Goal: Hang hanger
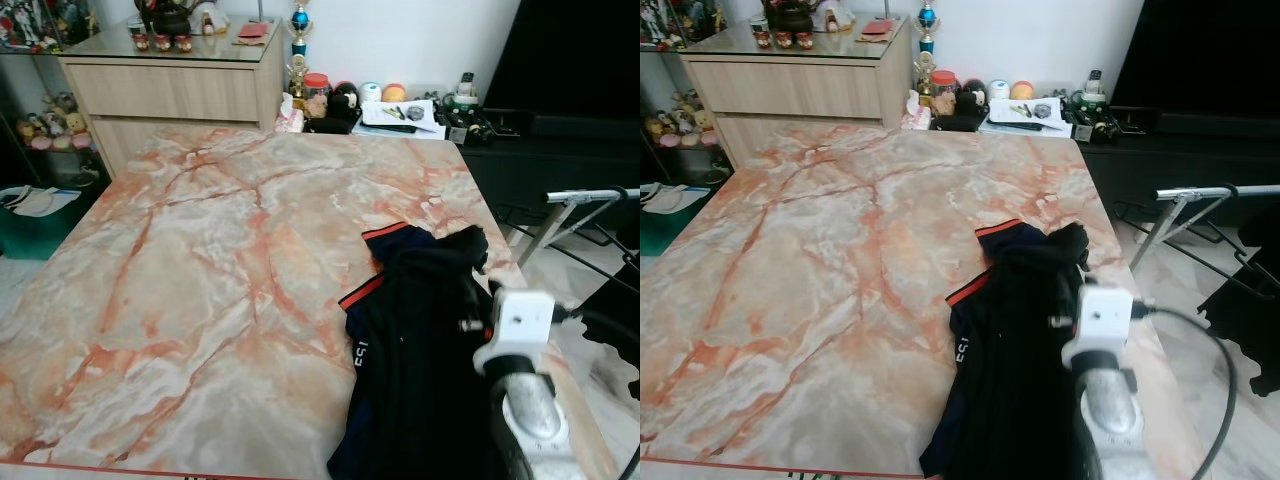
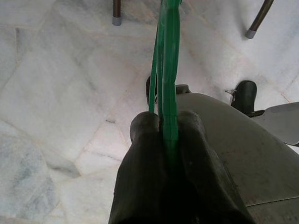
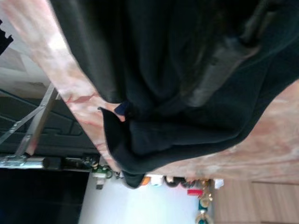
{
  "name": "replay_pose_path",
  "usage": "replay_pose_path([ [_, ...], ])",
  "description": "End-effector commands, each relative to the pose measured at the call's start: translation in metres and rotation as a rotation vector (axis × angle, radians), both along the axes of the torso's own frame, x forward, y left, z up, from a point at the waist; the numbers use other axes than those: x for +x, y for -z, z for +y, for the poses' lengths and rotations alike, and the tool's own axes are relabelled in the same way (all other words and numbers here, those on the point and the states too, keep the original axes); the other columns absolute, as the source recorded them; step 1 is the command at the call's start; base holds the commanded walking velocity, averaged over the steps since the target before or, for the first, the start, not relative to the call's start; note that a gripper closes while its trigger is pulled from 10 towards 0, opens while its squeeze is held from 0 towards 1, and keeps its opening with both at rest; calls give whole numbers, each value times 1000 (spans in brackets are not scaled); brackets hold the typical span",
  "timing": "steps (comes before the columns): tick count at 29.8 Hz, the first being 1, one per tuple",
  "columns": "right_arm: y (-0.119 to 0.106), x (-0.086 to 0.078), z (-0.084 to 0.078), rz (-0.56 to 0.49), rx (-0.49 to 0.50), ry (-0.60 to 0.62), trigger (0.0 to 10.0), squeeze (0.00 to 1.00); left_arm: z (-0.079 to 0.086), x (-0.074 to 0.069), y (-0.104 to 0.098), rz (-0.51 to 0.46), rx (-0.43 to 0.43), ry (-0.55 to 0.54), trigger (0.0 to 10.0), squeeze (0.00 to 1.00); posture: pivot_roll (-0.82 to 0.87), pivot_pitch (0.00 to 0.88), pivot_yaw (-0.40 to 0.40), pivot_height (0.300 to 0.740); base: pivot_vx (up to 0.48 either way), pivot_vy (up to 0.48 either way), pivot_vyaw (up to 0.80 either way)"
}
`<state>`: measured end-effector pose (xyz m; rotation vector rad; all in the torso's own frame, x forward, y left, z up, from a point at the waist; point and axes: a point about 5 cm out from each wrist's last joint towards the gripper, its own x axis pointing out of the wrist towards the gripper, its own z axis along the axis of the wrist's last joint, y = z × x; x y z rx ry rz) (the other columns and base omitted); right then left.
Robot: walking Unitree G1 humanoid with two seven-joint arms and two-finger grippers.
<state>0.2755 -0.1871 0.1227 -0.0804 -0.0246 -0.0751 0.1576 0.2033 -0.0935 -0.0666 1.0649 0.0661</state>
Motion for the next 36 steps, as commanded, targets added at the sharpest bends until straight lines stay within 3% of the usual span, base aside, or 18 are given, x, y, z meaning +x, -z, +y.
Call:
replay_pose_path([
  [1,-11,-1,3,-47,13,9,10000,1000,0,-6,3,31,8,21,10000,0,-26,42,-14,740,0,0,0],
  [2,-12,-1,3,-50,15,10,10000,1000,0,-6,3,30,9,21,10000,0,-26,43,-14,740,0,0,0],
  [3,-14,-1,3,-60,7,14,10000,765,1,-5,2,25,14,13,10000,0,-24,48,-14,740,0,0,0],
  [4,-15,-1,3,-60,4,16,10000,765,1,-5,2,22,17,10,10000,0,-24,48,-14,740,0,0,0],
  [5,-16,-1,3,-62,1,18,10000,451,1,-5,2,20,19,7,10000,0,-22,51,-15,740,0,0,0],
  [6,-17,1,4,-69,6,23,10000,0,2,-5,2,17,30,-5,10000,0,-18,54,-16,740,0,0,0],
  [36,-23,6,6,-86,-15,17,10000,0,2,-3,1,20,43,14,10000,0,-11,75,-23,740,0,0,0],
])
